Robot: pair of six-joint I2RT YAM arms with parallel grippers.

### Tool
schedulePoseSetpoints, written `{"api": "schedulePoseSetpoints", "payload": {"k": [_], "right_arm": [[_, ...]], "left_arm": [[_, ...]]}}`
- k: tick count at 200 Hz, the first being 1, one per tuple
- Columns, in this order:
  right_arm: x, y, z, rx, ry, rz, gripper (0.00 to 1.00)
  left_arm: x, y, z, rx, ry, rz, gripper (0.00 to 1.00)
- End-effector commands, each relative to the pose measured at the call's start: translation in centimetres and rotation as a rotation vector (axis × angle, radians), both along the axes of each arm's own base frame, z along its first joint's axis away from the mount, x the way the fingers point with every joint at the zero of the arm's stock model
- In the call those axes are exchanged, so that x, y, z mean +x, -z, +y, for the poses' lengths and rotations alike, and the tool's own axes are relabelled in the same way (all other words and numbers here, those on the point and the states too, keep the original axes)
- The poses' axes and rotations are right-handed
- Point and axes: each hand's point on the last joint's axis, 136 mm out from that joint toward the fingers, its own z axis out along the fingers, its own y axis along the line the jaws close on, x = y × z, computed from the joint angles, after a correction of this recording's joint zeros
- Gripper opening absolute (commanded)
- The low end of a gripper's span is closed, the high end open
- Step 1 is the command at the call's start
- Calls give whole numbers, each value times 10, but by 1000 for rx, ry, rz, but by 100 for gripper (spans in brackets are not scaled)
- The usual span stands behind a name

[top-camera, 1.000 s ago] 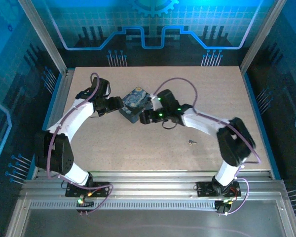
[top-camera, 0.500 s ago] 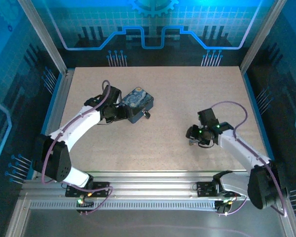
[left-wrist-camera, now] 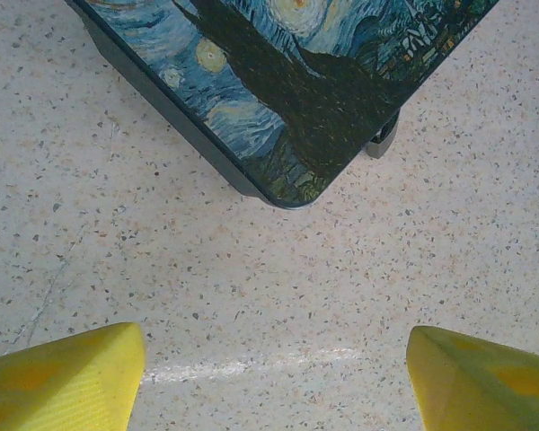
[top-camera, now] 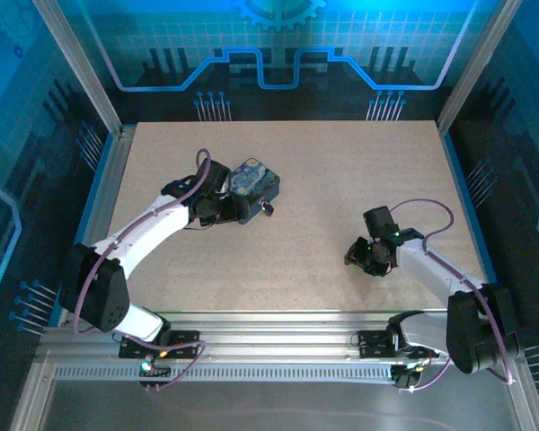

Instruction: Unlock a padlock with a key

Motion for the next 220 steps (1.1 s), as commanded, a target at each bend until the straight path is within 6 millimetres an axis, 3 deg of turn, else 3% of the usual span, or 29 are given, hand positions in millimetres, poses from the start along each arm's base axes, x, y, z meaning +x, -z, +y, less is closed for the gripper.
{"api": "schedulePoseSetpoints", "payload": {"k": [1,58,142,190,220], "right_arm": [[8,2,6,53,55,2,44],[23,13,18,55,33,32,46],[38,26,21,-2,-37,65,29],[49,23,22,-47,-163,53,16],[58,18,36,-16,-314,6,10]], "left_arm": [[-3,3,-2,0,-18,6,78],[-2,2,-4,6,-10,1,78],[-1,3,-2,28,1,-7,78],[0,3,-1,38,5,-4,78],[2,1,-3,35,13,-6,78]]}}
